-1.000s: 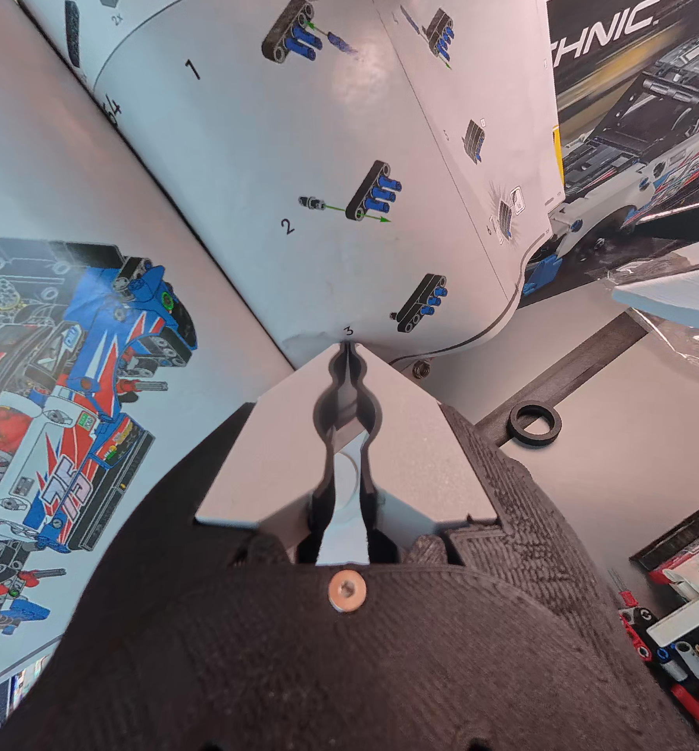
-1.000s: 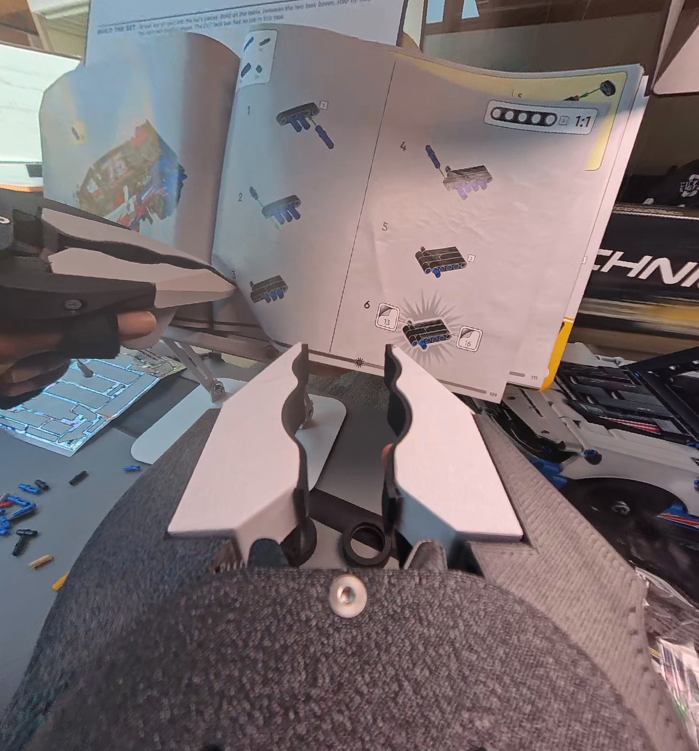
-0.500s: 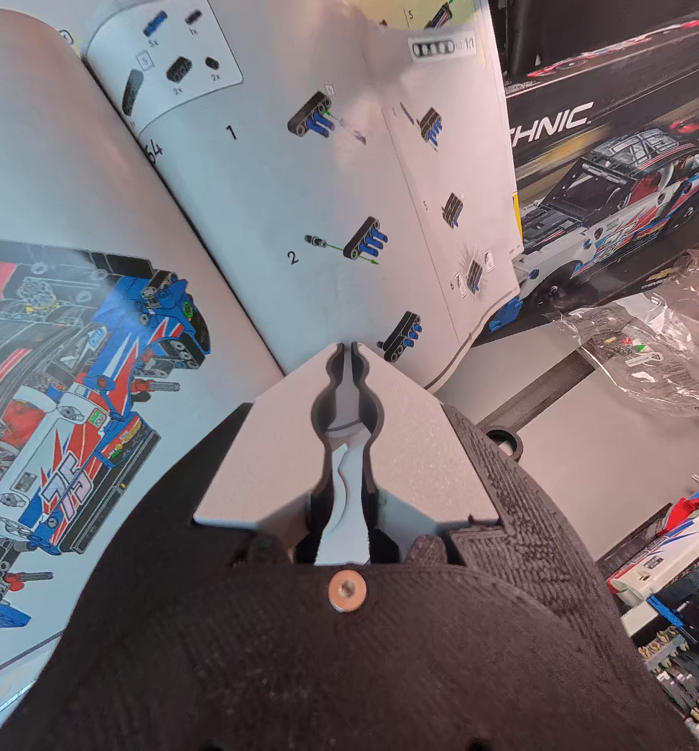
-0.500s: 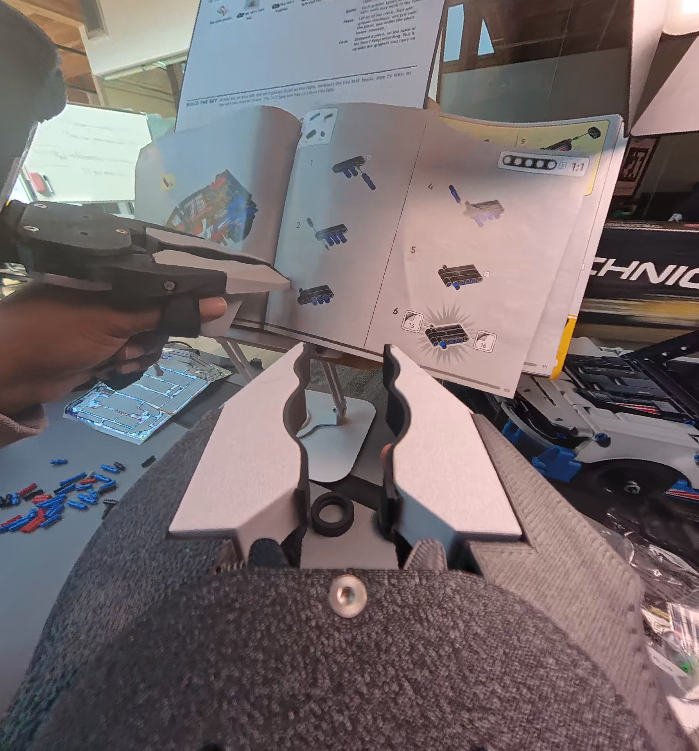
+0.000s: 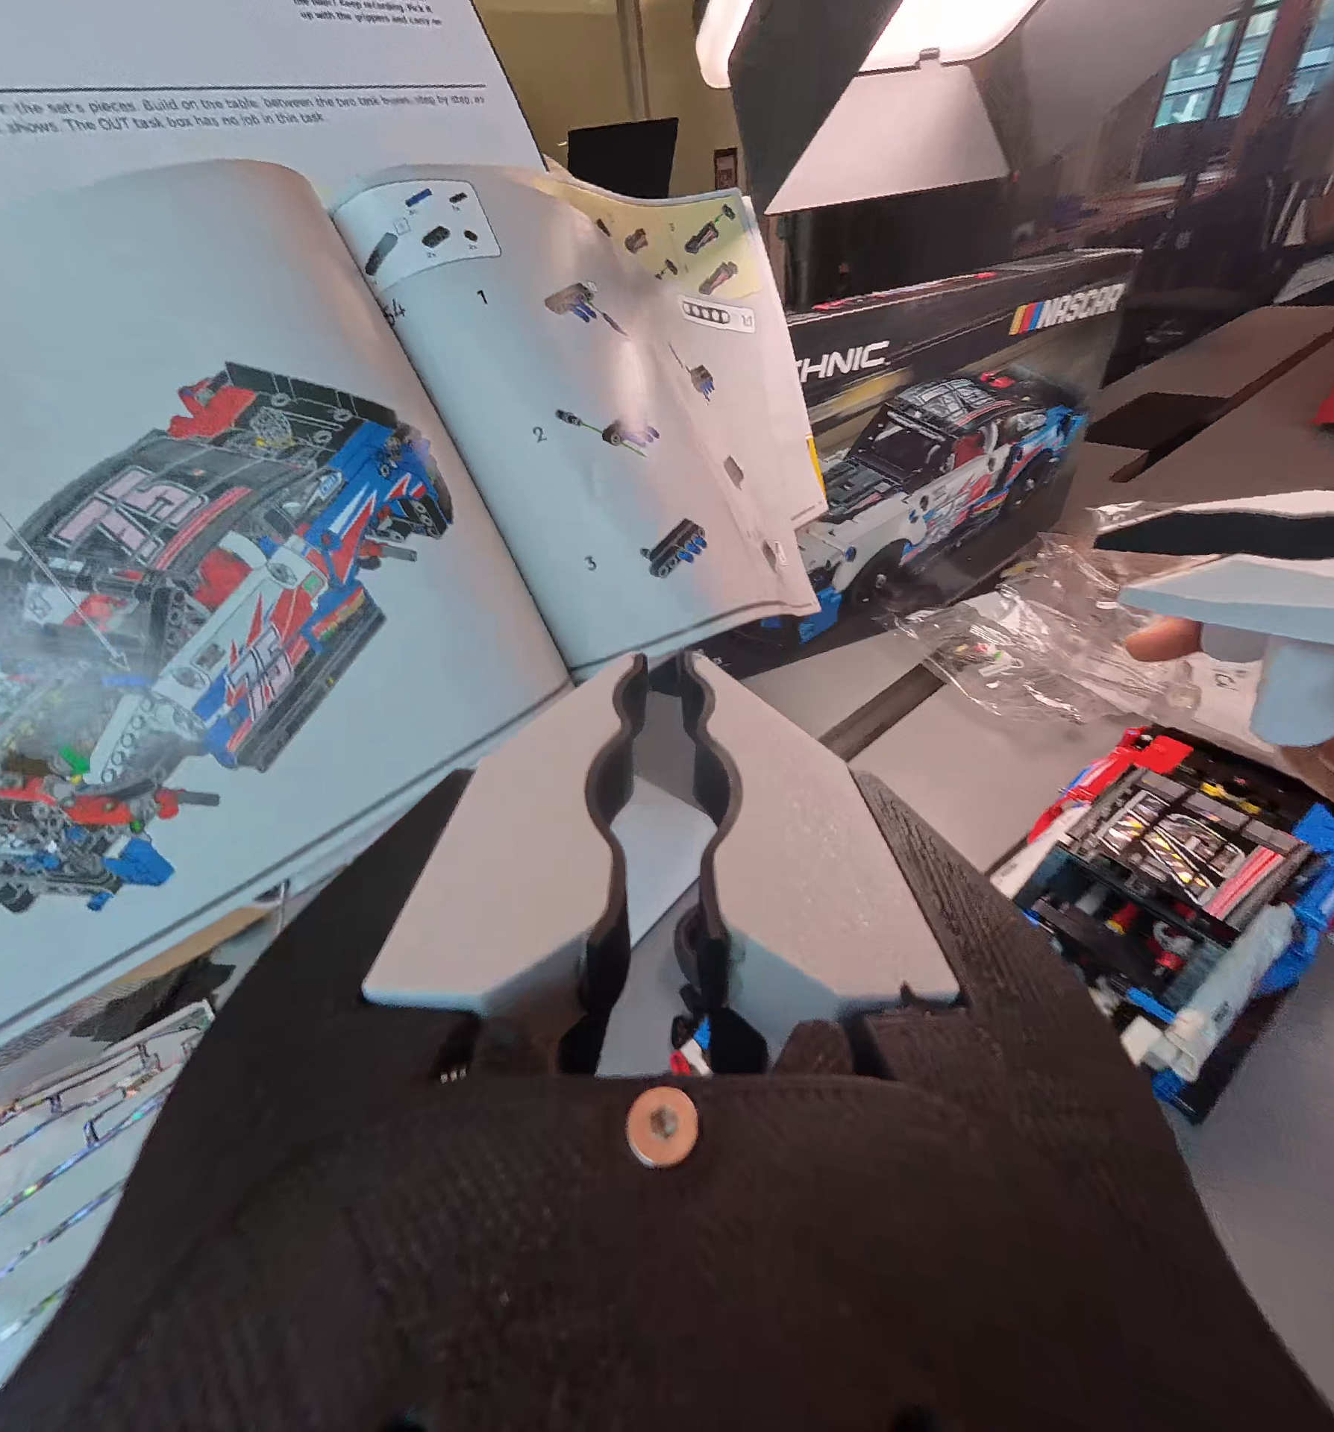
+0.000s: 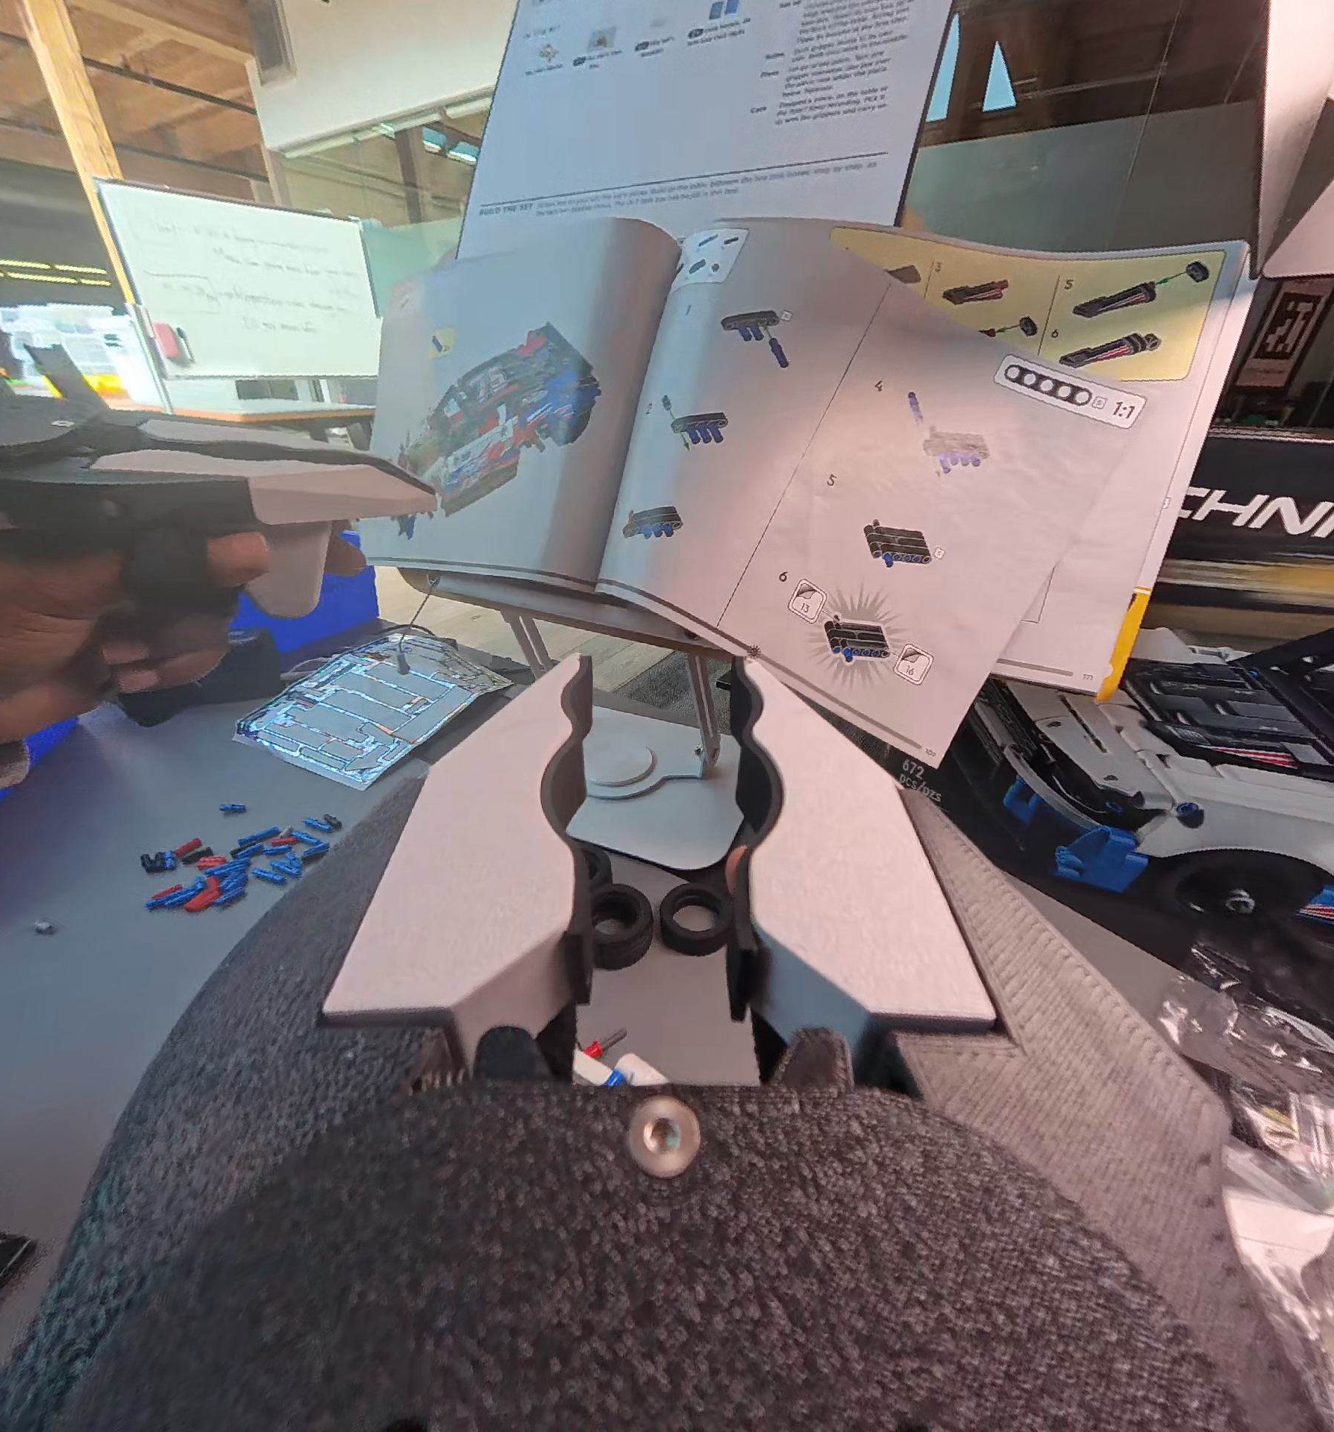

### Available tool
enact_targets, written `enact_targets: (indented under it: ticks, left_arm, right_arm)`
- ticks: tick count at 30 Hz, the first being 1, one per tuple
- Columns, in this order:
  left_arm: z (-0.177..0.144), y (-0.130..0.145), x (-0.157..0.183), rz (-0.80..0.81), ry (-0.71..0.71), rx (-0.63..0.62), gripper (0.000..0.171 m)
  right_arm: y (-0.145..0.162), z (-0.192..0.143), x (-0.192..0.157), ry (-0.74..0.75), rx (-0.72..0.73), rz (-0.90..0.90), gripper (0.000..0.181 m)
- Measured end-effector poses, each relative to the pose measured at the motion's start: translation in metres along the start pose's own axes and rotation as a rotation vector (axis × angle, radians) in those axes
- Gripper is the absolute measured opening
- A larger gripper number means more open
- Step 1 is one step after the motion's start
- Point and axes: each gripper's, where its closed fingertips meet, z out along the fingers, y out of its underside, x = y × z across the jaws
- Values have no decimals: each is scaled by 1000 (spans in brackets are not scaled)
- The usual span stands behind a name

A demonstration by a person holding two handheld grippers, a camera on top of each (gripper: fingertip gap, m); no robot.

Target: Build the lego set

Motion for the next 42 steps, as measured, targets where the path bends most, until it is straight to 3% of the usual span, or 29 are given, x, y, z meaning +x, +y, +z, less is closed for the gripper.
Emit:
enact_targets:
  ticks: [4, 10, 16, 20, 26, 32, 36, 42]
  left_arm:
    - [-51, 37, 31, -38, 138, -39, 14]
    - [-126, 122, 74, -34, 325, -268, 25]
    - [-181, 196, 113, -40, 471, -490, 33]
    - [-194, 231, 129, 64, 514, -613, 44]
    - [-191, 243, 135, 158, 500, -646, 46]
    - [-186, 243, 136, 220, 478, -596, 31]
    - [-182, 234, 142, 355, 476, -479, 30]
    - [-180, 190, 153, 448, 451, -211, 30]
  right_arm:
    - [6, -19, -22, -66, -25, -34, 31]
    - [26, -51, -60, -197, -95, -82, 21]
    - [86, -76, -117, -392, -320, -169, 21]
    - [133, -93, -161, -520, -482, -283, 22]
    - [156, -94, -195, -564, -472, -353, 21]
    - [167, -96, -198, -593, -463, -290, 21]
    - [174, -98, -203, -616, -455, -292, 21]
    - [163, -98, -214, -638, -361, -294, 29]
